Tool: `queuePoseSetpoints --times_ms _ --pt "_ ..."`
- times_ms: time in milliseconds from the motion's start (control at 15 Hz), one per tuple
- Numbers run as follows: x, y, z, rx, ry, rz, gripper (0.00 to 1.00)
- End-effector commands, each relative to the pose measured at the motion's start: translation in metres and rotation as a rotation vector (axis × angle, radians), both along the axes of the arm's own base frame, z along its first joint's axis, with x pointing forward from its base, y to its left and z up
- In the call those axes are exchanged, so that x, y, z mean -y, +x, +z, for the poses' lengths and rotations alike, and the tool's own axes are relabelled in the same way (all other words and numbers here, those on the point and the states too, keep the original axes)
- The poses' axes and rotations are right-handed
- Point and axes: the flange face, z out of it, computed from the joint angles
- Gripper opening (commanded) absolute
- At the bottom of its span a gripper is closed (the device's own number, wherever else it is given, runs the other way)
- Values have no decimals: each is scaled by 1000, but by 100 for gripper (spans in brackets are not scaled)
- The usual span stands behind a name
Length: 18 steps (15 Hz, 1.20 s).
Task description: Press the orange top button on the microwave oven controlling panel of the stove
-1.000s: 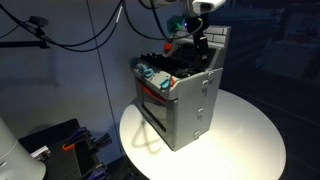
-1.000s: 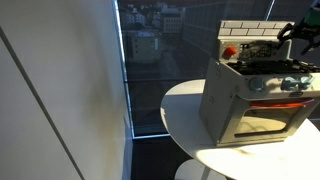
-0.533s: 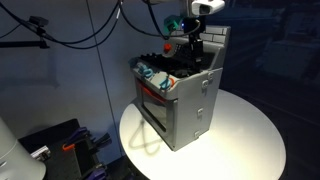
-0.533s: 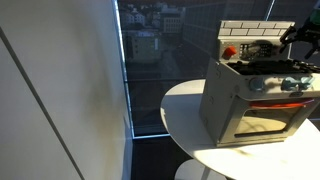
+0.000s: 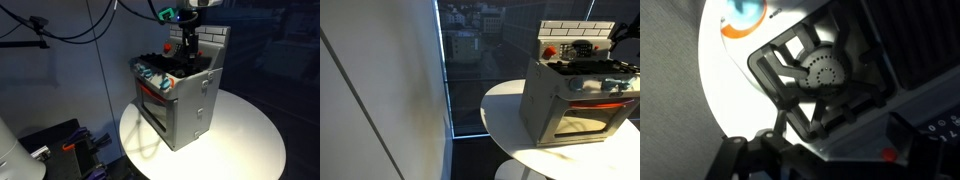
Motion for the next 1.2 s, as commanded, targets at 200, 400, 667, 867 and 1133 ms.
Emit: queuePoseSetpoints --times_ms 200,400,667,867,1133 --pt "6 -31 25 -139 49 38 100" --pt "9 -46 35 -211 56 53 100" --pt "16 -72 56 -288 49 81 100" --pt "20 -85 69 -304 36 89 100" --pt "25 -93 78 -312 33 91 100"
